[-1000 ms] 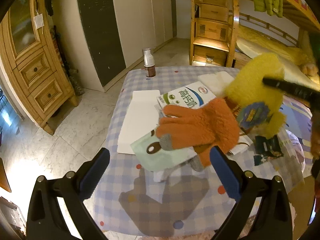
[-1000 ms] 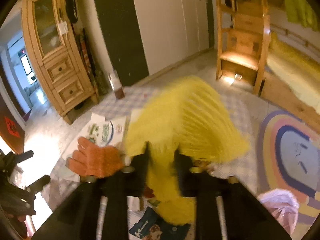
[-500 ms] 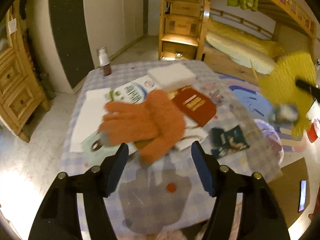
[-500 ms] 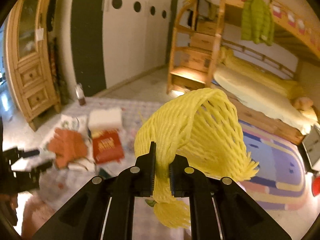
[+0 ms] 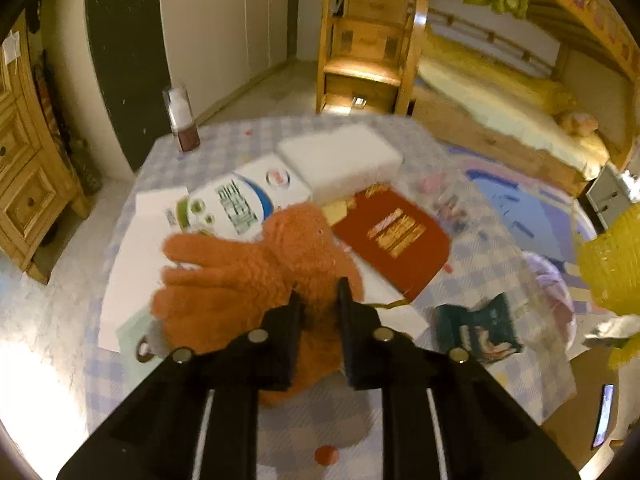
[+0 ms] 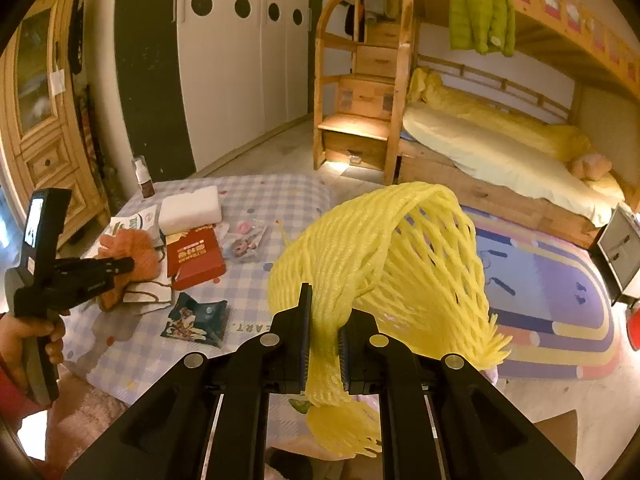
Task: Collect trash
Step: 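Lift the yellow net with the right gripper while the left gripper grasps the orange glove, then drop the yellow net and orange glove into the pink-lined bin with both grippers, then move the right gripper back to the table toward the green snack wrapper, then grasp the green wrapper with the right gripper while the left gripper grasps the tissue, then carry the green wrapper and tissue over the bin with both grippers, then open both grippers to drop the wrapper and tissue into the bin, then return both grippers to the table above the remaining items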
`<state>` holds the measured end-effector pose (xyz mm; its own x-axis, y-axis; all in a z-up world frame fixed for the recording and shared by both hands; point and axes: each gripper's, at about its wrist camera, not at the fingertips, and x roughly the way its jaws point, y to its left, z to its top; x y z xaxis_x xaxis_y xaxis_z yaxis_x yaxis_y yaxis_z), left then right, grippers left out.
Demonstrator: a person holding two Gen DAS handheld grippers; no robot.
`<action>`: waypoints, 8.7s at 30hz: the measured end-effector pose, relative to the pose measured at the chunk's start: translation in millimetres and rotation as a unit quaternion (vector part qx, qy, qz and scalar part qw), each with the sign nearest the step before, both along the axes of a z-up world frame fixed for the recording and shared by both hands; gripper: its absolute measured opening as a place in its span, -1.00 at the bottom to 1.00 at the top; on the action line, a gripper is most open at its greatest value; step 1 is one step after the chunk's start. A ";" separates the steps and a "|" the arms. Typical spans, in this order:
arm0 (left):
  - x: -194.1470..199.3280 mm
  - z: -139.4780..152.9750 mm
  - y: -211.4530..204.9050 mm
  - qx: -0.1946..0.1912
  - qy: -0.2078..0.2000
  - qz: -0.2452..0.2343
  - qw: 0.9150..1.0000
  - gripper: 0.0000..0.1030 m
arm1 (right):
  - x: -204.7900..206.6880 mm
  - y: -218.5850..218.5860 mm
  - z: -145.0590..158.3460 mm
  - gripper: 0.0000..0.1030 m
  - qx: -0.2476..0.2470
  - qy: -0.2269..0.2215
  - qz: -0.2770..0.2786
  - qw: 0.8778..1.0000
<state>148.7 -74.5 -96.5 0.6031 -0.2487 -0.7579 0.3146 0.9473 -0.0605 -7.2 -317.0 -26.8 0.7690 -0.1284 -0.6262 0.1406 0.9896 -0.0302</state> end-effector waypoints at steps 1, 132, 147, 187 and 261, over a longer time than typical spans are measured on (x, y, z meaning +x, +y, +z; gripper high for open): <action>-5.0 9.7 4.9 -0.010 -0.010 -0.006 1.000 -0.73 | -1.4 -1.3 3.4 -0.77 0.000 -0.005 -0.001 1.000; -61.1 -21.7 116.3 0.023 -0.025 0.080 0.996 0.46 | 70.9 83.5 -85.2 -0.98 0.083 0.083 0.131 0.985; -28.1 -36.0 100.7 0.025 -0.019 0.023 0.999 -0.03 | 69.4 89.0 -52.5 -0.99 0.059 0.045 0.113 0.991; -47.3 68.8 99.4 -0.040 -0.100 -0.003 0.994 -0.98 | 41.9 68.8 -28.8 -0.99 0.076 0.014 0.097 0.992; -124.4 48.6 -40.4 -0.022 -0.102 -0.123 0.987 0.05 | -36.5 3.3 3.5 -0.32 0.085 -0.015 0.002 0.996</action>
